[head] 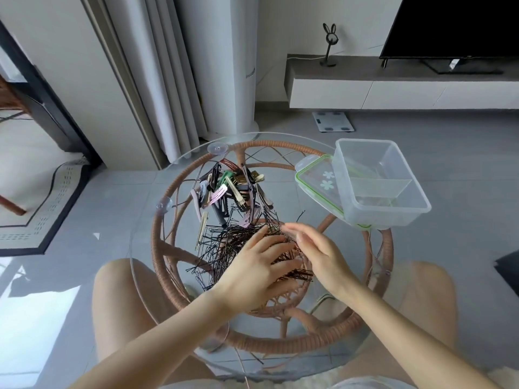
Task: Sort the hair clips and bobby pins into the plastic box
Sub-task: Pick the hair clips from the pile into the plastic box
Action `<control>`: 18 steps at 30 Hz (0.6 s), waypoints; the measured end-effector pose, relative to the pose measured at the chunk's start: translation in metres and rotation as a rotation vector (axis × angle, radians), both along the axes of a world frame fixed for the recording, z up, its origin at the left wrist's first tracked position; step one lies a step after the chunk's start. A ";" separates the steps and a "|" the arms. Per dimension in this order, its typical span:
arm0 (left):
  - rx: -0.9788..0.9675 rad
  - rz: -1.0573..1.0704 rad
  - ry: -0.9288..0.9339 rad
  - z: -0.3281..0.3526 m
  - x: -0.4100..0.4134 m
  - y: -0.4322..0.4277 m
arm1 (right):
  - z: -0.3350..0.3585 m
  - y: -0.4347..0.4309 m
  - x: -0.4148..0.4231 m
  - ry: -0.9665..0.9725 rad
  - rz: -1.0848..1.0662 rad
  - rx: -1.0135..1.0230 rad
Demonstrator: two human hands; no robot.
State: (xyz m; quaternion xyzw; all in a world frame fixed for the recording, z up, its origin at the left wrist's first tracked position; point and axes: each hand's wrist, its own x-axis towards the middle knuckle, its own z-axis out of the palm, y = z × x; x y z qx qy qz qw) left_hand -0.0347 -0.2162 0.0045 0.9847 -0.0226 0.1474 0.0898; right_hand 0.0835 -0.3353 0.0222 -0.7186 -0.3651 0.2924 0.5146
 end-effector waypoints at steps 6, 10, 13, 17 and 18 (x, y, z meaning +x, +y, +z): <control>-0.097 0.402 0.071 0.001 -0.069 0.026 | -0.001 -0.055 0.019 -0.553 0.262 -0.300; -0.085 0.464 0.242 -0.014 -0.093 0.034 | -0.021 -0.058 0.024 -0.869 0.317 -0.509; -0.079 0.476 0.275 -0.015 -0.077 0.027 | -0.023 -0.037 0.011 -0.896 0.244 -0.574; -0.140 0.504 0.227 -0.015 -0.051 0.016 | -0.032 -0.012 -0.018 -0.863 0.026 -0.547; -0.147 0.508 0.220 -0.017 -0.047 0.014 | -0.036 -0.006 -0.027 -0.838 -0.028 -0.534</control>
